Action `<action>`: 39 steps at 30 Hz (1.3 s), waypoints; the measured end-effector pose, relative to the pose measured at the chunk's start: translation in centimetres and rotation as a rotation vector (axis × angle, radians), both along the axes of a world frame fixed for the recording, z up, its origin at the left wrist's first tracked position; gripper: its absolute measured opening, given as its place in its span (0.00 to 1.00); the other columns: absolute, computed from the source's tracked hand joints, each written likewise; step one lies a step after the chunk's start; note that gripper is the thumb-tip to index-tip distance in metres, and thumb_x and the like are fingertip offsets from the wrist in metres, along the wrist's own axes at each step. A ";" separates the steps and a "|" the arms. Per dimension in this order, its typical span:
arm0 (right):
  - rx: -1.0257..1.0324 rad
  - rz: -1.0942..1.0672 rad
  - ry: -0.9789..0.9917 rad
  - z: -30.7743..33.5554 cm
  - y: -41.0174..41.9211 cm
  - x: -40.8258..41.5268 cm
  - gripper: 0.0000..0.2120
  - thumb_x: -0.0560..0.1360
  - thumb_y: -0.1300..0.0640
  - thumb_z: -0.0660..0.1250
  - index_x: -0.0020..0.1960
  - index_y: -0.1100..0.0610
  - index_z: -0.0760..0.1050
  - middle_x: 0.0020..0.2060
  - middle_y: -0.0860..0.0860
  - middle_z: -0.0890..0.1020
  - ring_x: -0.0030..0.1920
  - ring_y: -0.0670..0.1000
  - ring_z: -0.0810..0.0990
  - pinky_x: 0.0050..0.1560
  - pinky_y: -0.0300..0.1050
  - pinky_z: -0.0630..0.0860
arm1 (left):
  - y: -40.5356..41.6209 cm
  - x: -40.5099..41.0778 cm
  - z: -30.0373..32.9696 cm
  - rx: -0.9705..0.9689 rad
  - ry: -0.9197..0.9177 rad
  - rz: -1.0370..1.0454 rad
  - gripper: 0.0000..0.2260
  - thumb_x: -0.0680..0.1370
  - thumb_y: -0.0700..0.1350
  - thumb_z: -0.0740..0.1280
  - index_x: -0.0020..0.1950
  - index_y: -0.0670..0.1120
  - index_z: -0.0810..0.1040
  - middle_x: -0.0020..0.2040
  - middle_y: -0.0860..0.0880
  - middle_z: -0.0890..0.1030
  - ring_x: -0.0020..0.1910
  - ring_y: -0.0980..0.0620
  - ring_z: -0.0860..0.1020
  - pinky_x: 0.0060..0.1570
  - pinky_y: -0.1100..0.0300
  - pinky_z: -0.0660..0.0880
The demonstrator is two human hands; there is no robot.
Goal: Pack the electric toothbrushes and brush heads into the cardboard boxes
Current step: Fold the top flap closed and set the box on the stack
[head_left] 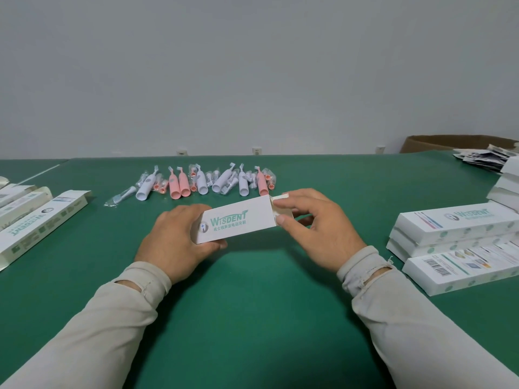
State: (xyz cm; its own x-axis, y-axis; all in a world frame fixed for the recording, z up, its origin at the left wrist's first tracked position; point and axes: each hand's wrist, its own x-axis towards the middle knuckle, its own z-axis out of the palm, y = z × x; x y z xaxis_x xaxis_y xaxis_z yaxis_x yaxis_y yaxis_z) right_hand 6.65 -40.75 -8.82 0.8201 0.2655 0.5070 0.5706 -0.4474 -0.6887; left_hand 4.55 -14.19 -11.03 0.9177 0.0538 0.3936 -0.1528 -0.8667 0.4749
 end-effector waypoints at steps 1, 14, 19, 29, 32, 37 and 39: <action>0.013 -0.001 -0.004 0.0 0.1 -0.1 0.10 0.76 0.56 0.72 0.56 0.47 0.83 0.54 0.37 0.77 0.50 0.41 0.79 0.53 0.33 0.75 | 0.0 0.0 0.0 0.003 0.001 -0.001 0.25 0.68 0.60 0.76 0.62 0.61 0.74 0.55 0.57 0.76 0.58 0.49 0.72 0.58 0.46 0.73; 0.105 -0.005 0.013 0.2 0.6 -0.6 0.17 0.76 0.57 0.71 0.57 0.37 0.77 0.50 0.37 0.79 0.42 0.42 0.76 0.45 0.32 0.73 | -0.2 -0.1 0.0 0.004 0.003 0.008 0.26 0.68 0.61 0.76 0.63 0.61 0.74 0.54 0.58 0.75 0.57 0.50 0.71 0.57 0.46 0.73; 0.263 0.031 0.089 0.0 1.2 -0.6 0.21 0.74 0.54 0.72 0.58 0.33 0.70 0.49 0.36 0.83 0.41 0.42 0.79 0.48 0.38 0.78 | -0.2 -0.1 0.1 -0.016 -0.004 0.032 0.27 0.68 0.61 0.76 0.64 0.59 0.74 0.57 0.56 0.76 0.59 0.49 0.72 0.58 0.46 0.73; 0.376 -0.036 0.150 0.0 1.5 -0.5 0.05 0.75 0.59 0.73 0.44 0.50 0.84 0.38 0.45 0.86 0.39 0.45 0.83 0.44 0.47 0.82 | -0.5 -0.3 0.3 -0.005 -0.017 0.042 0.25 0.68 0.61 0.76 0.63 0.61 0.74 0.57 0.57 0.76 0.59 0.49 0.72 0.57 0.46 0.74; 0.369 -0.060 0.161 0.0 1.6 -0.6 0.05 0.75 0.58 0.73 0.42 0.50 0.83 0.36 0.44 0.86 0.38 0.46 0.83 0.46 0.50 0.83 | -0.6 -0.4 0.4 0.011 -0.018 0.052 0.25 0.68 0.61 0.75 0.63 0.61 0.73 0.57 0.57 0.76 0.58 0.49 0.71 0.56 0.47 0.74; 0.358 -0.112 0.173 0.2 1.6 -0.6 0.07 0.75 0.57 0.74 0.38 0.54 0.81 0.35 0.50 0.85 0.41 0.55 0.84 0.46 0.55 0.83 | -0.8 -0.7 0.7 0.077 -0.031 0.086 0.25 0.69 0.63 0.73 0.64 0.62 0.72 0.58 0.58 0.76 0.60 0.50 0.70 0.51 0.50 0.73; 0.352 -0.116 0.172 0.2 1.6 -0.6 0.08 0.75 0.57 0.74 0.37 0.55 0.81 0.35 0.50 0.85 0.40 0.55 0.84 0.45 0.55 0.83 | -0.9 -0.8 0.8 0.113 -0.033 0.107 0.26 0.69 0.63 0.73 0.65 0.63 0.71 0.59 0.58 0.76 0.61 0.50 0.70 0.51 0.50 0.73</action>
State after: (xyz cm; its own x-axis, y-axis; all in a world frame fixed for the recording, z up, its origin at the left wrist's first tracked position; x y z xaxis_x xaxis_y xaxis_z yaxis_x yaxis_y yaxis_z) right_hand 6.00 -39.11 -8.64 0.9153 0.0016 0.4028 0.3931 -0.2222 -0.8923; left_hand 3.74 -15.11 -10.20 0.8954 0.1044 0.4329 -0.0707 -0.9265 0.3696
